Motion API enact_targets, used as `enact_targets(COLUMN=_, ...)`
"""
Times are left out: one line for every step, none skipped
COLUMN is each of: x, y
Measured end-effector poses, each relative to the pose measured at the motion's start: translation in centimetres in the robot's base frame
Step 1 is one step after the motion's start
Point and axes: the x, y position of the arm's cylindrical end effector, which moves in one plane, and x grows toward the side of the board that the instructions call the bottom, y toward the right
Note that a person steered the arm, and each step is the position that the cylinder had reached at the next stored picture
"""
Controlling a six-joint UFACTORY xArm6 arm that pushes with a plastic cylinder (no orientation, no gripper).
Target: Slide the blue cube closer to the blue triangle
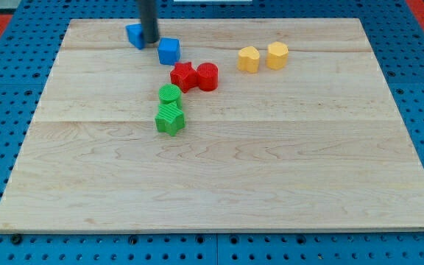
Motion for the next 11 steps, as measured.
enact_targets(x=0.0, y=0.2)
enact_targets(x=0.0, y=7.8)
enact_targets(x=0.2, y=16.3)
enact_targets(x=2.7, y=15.1)
enact_targets(x=2.7, y=7.4)
enact_targets(x=1.9, y=-0.2)
enact_targets(x=4.4, y=2.4)
enact_targets(x=8.0, y=0.0)
enact_targets(x=5.9, y=-3.9)
enact_targets(x=4.1, y=-4.0)
enact_targets(x=4.2, y=-4.0)
